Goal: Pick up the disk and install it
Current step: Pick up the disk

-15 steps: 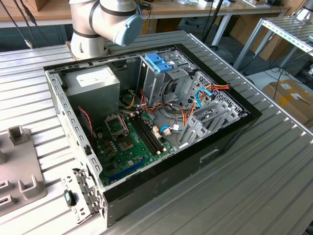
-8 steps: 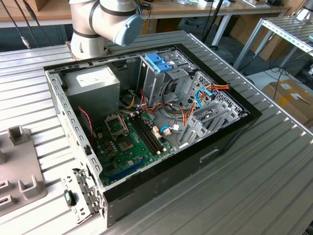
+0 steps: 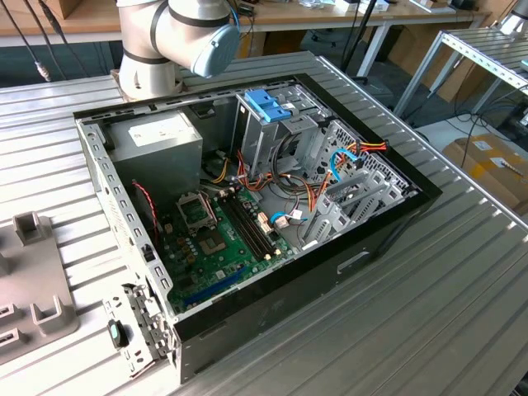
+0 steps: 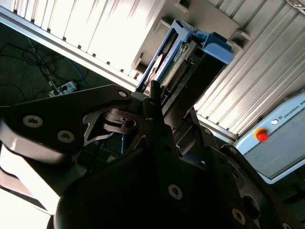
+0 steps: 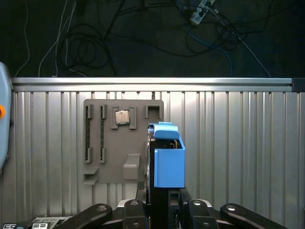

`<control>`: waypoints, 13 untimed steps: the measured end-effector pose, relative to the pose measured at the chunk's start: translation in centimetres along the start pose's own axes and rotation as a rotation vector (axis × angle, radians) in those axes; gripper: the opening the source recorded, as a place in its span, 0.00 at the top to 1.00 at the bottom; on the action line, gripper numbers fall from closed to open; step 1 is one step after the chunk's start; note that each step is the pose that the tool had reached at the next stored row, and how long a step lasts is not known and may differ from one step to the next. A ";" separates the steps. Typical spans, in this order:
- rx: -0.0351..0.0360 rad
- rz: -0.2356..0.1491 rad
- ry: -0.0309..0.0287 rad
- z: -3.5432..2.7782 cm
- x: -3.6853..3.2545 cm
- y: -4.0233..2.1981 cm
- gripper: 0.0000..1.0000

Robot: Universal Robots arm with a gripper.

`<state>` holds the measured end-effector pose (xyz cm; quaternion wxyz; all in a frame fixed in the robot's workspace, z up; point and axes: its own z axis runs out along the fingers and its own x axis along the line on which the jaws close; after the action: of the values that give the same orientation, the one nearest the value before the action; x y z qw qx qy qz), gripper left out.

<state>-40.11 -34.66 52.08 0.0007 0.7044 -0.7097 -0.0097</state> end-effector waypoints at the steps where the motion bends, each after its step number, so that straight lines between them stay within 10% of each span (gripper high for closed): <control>1: -0.0001 0.000 0.0001 -0.01 0.00 -0.06 0.65; 13: -0.0001 0.000 0.0000 -0.07 -0.03 -4.23 0.65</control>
<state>-35.88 -34.66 52.09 0.0008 0.7044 -0.7098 -0.0097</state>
